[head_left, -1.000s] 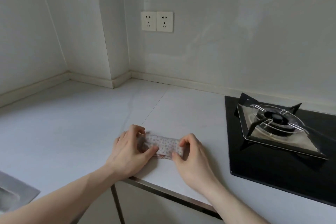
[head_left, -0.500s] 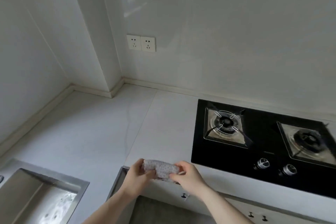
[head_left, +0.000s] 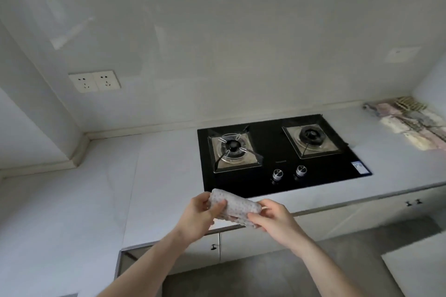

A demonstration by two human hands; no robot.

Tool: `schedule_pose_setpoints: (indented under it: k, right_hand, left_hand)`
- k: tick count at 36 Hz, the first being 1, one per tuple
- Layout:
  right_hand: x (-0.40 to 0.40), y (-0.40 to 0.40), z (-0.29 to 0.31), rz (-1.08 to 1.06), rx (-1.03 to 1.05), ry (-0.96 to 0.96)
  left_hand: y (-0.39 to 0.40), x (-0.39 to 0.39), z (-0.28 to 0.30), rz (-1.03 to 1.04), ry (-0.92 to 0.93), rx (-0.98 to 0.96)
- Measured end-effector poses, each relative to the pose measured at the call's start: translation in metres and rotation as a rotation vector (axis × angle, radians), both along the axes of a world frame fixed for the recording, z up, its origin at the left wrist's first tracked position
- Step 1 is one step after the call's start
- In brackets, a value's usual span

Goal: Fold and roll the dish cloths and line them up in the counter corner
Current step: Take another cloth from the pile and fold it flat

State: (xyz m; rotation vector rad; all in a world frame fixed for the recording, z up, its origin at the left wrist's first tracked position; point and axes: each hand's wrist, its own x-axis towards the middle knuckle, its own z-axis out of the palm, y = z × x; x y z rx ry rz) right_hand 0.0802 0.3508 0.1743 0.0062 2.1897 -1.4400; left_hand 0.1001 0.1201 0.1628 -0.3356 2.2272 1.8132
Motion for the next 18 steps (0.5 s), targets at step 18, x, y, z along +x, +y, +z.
schedule_pose_setpoints:
  k: [18]
  right_hand:
    - [-0.057, 0.288, 0.022, -0.376, -0.025, 0.066]
  left_hand:
    - [0.311, -0.115, 0.031, -0.09, 0.001, 0.169]
